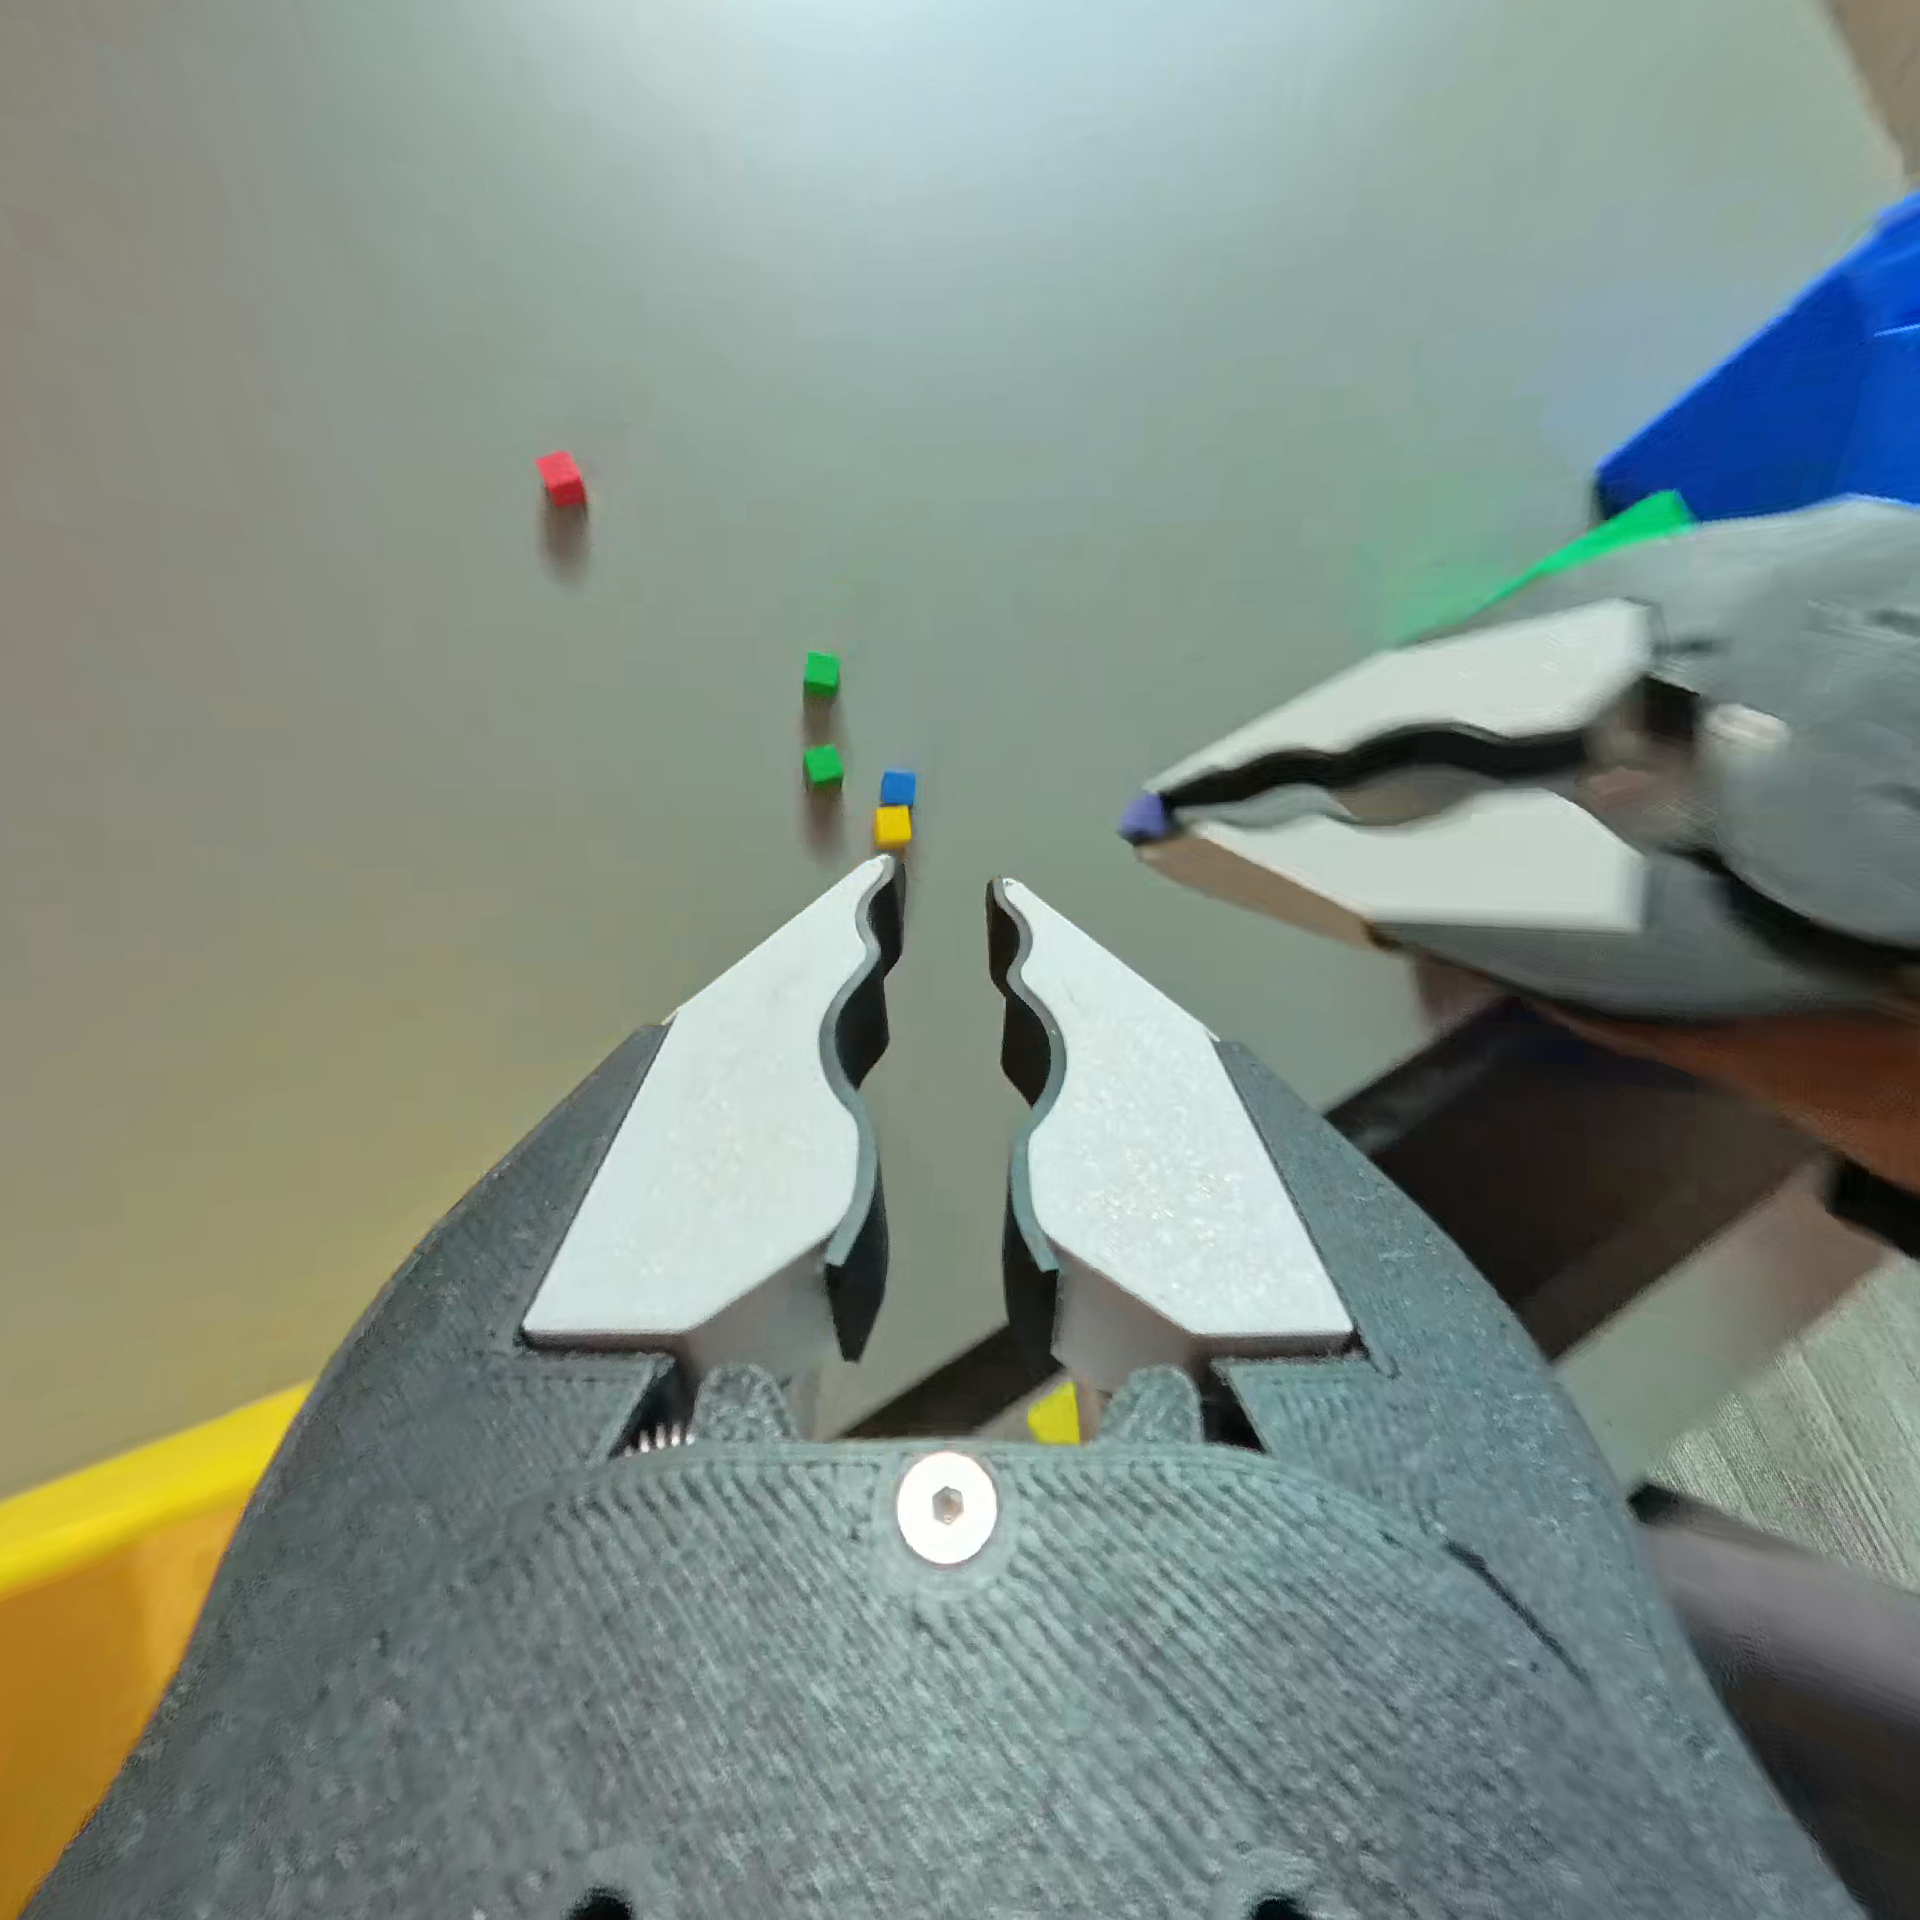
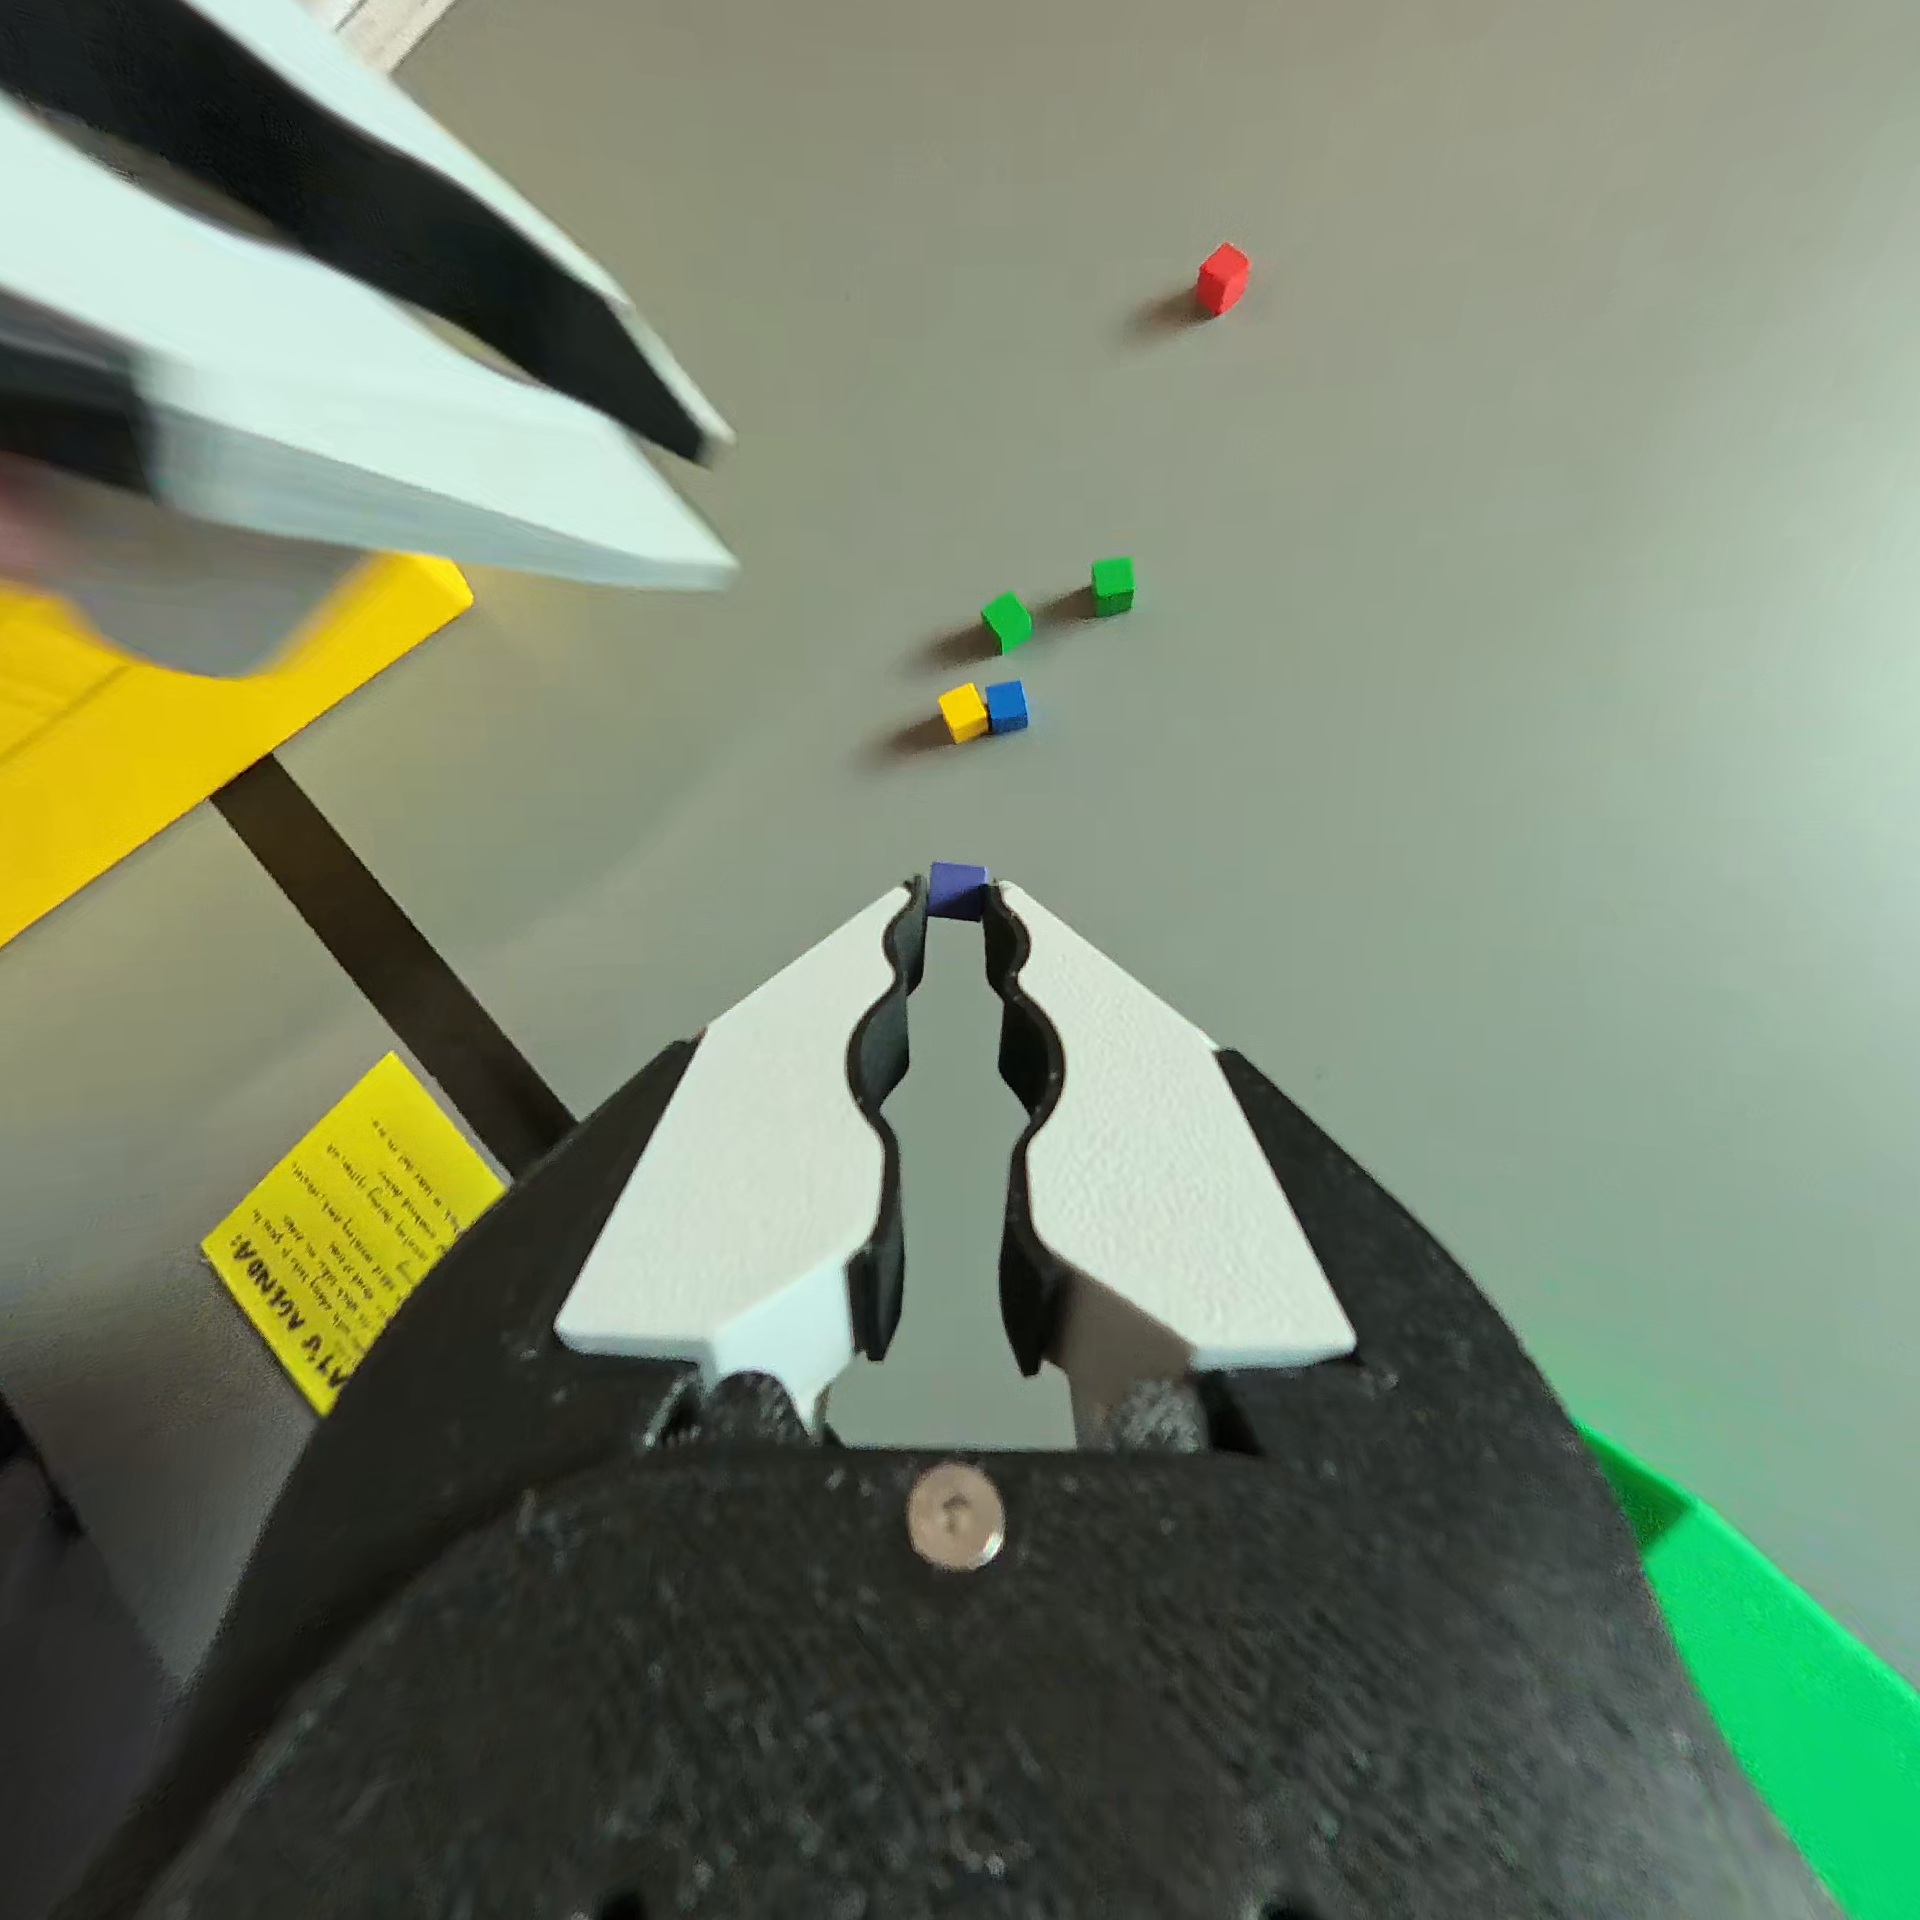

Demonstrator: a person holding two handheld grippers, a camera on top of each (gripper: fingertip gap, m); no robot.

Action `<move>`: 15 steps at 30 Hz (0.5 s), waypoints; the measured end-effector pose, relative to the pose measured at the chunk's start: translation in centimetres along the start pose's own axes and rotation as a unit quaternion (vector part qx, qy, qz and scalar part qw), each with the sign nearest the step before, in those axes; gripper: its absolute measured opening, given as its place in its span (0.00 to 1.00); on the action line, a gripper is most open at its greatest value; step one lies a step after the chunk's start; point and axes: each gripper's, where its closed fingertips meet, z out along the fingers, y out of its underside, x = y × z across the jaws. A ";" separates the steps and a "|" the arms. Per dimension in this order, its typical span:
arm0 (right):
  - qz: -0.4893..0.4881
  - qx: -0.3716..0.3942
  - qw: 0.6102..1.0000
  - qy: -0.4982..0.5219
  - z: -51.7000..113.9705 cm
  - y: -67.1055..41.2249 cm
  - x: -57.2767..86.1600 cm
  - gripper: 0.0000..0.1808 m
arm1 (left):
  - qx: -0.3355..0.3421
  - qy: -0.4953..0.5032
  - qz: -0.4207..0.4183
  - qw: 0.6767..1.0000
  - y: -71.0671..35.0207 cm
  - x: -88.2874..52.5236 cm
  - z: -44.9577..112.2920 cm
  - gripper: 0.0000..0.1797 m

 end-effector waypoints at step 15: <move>0.085 0.013 0.996 -0.017 -1.7 5.2 0.3 0.05 | -0.067 -0.026 0.017 0.997 4.0 -1.4 10.5 0.11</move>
